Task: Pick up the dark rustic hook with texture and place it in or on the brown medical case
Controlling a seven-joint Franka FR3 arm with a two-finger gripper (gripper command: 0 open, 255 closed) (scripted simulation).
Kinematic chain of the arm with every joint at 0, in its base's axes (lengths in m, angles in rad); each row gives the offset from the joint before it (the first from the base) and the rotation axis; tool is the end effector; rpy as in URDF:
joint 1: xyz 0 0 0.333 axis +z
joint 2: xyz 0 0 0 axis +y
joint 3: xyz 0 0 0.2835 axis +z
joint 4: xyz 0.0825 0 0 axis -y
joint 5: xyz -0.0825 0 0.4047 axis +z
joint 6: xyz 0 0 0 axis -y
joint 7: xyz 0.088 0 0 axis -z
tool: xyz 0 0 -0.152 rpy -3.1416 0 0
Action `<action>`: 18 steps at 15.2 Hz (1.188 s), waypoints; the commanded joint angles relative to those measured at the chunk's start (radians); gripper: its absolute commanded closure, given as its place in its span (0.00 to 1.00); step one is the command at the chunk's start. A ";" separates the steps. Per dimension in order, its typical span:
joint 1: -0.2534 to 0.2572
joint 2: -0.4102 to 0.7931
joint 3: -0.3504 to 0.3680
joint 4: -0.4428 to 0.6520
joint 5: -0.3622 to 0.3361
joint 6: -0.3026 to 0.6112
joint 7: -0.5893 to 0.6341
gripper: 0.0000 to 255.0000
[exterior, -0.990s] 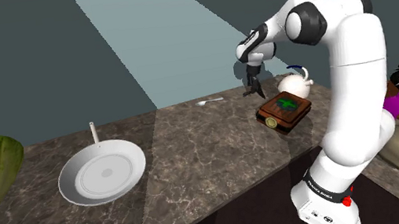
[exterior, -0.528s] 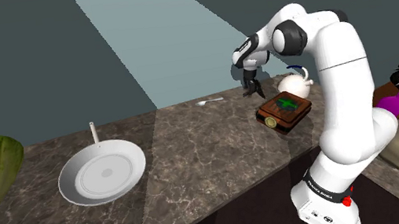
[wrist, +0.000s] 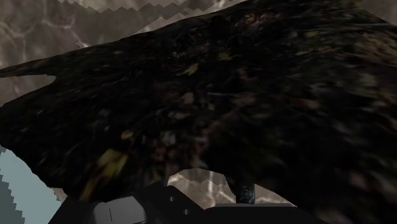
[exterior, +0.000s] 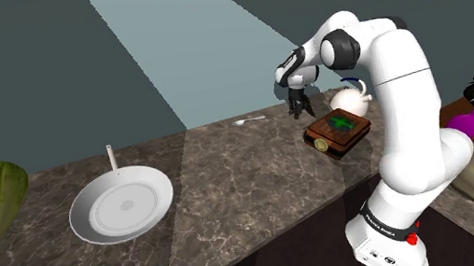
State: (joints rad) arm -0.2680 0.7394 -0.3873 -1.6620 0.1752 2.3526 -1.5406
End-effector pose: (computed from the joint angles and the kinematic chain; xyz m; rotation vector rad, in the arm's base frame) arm 0.5467 -0.4001 0.1189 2.7898 1.2714 -0.1734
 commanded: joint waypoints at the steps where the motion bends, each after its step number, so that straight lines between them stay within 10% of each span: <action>1: 0.000 0.000 0.000 0.000 0.000 0.001 0.000 0.00; 4: 0.000 0.000 0.000 0.000 0.000 0.001 0.000 0.00; 5: 0.000 0.000 0.000 0.000 0.000 0.001 0.000 1.00; 18: 0.008 -0.036 -0.011 -0.003 -0.011 -0.032 0.002 1.00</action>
State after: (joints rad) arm -0.2617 0.7107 -0.3960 -1.6636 0.1668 2.3276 -1.5390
